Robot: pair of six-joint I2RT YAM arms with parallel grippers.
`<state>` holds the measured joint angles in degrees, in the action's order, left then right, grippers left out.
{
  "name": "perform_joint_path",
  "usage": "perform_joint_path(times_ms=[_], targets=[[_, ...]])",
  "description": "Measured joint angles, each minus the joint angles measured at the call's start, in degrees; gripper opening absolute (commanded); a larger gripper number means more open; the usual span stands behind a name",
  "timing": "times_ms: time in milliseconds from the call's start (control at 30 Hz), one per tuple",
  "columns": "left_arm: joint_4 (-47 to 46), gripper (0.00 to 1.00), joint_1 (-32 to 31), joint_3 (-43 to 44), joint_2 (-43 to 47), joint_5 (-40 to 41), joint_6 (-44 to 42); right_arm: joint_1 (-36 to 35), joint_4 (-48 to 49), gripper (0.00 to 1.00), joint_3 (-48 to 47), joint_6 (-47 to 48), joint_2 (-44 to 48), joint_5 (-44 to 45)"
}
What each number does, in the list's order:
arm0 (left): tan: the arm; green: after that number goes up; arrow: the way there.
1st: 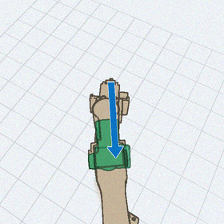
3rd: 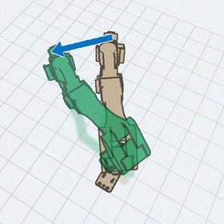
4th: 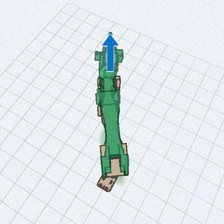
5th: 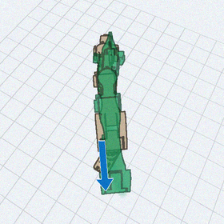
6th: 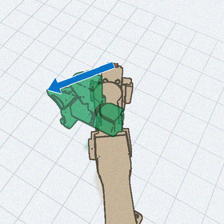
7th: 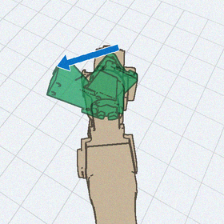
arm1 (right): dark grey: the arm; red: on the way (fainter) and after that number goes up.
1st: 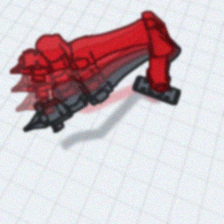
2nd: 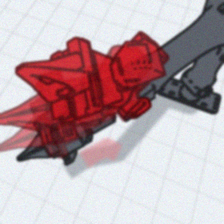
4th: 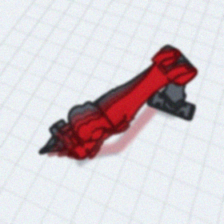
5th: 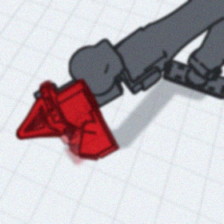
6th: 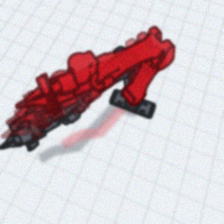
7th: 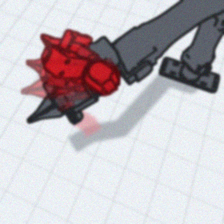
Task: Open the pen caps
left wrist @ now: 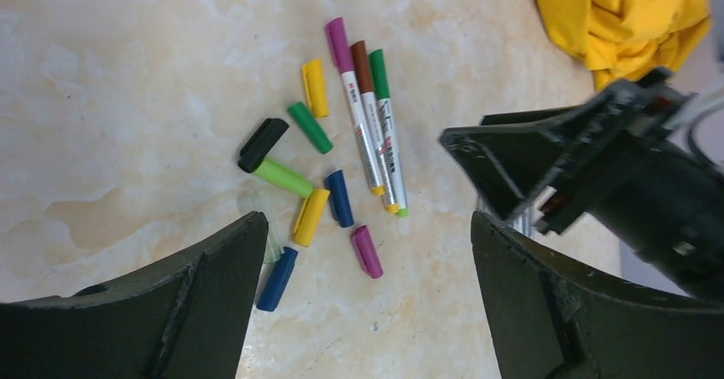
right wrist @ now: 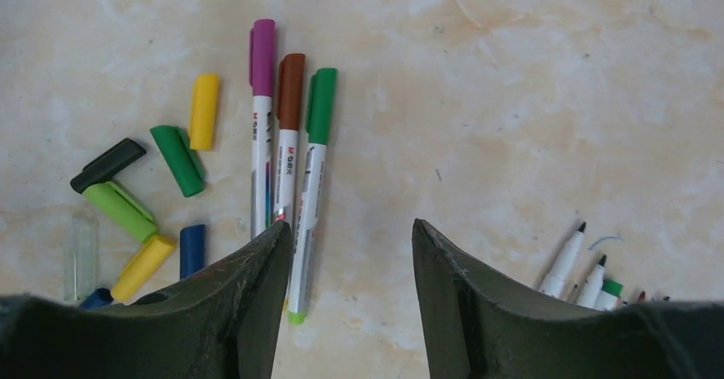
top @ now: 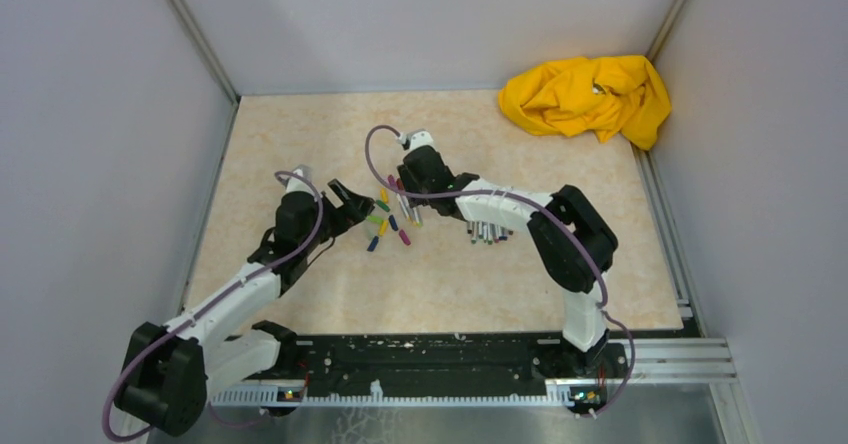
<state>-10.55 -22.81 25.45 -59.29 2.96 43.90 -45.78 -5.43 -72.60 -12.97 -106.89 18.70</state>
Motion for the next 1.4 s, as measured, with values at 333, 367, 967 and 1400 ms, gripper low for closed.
perform_joint_path(times_ms=[333,367,967,1400], targets=[[-1.53,0.94,-0.11,-0.74,3.26,-1.05,0.00,-0.98,-5.68,0.53,-10.21,-0.04,-9.77,-2.14],[-1.53,0.94,-0.11,-0.96,3.52,-1.07,0.00,-1.07,-5.92,0.53,-10.49,-0.07,-10.32,-2.16],[-2.36,0.93,-0.31,-3.26,6.14,-1.07,-0.02,-1.11,-7.91,0.51,-10.80,-0.13,-11.52,-0.92],[-2.43,0.92,-0.31,-3.98,7.69,-1.05,-0.02,-1.11,-7.89,0.50,-11.13,-0.11,-12.20,-0.35]])
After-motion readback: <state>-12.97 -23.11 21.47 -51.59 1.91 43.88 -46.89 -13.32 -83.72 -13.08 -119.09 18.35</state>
